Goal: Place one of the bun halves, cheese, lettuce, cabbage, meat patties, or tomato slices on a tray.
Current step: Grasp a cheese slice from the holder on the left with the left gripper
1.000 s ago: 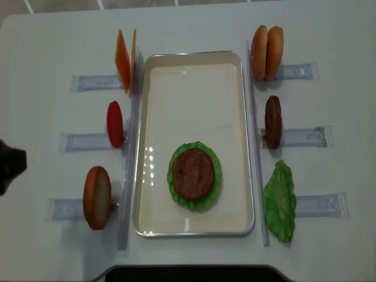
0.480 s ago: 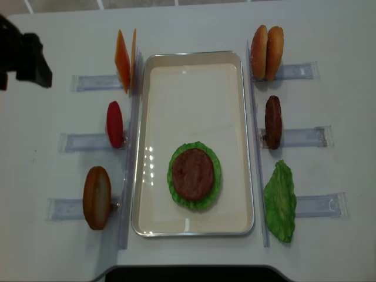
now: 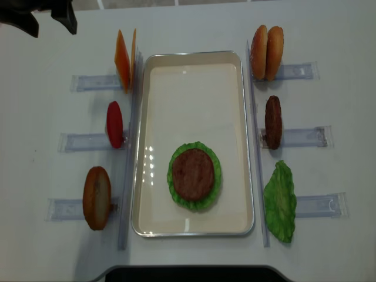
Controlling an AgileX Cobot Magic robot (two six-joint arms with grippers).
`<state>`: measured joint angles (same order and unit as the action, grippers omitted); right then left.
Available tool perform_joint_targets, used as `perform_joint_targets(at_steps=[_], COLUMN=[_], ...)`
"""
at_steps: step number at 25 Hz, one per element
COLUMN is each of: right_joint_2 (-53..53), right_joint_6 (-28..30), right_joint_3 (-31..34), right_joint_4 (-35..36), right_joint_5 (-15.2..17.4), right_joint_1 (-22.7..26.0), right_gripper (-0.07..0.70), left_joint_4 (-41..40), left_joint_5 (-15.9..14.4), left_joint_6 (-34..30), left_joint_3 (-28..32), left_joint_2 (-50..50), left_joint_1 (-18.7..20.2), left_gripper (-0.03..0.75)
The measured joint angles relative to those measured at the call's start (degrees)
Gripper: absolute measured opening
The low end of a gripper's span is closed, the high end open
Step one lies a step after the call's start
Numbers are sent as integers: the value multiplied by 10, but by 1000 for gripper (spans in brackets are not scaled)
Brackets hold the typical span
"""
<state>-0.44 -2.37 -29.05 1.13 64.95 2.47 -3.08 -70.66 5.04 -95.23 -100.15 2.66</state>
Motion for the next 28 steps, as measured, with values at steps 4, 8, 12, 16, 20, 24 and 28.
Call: perform_joint_targets(at_steps=[4,8,12,16,20,24,28], right_joint_2=[0,0,0,0,0,0,0], right_joint_6=[0,0,0,0,0,0,0], right_joint_3=[0,0,0,0,0,0,0], right_joint_4=[0,0,0,0,0,0,0], right_joint_5=[0,0,0,0,0,0,0], right_joint_1=[0,0,0,0,0,0,0], right_gripper=[578,573,571,572,572,572,570], left_joint_4=[0,0,0,1,5,5,8], left_joint_5=[0,0,0,0,0,0,0], left_joint_6=[4,11,11,13,12,5,5], left_joint_3=[-38,-74,-105,-116,-117,-117,-117], left_joint_2=[-56,-106,-134,-137,-138,-138,-141], left_joint_1=[0,0,0,0,0,0,0], left_gripper=[692,692,692,692,692,692,692])
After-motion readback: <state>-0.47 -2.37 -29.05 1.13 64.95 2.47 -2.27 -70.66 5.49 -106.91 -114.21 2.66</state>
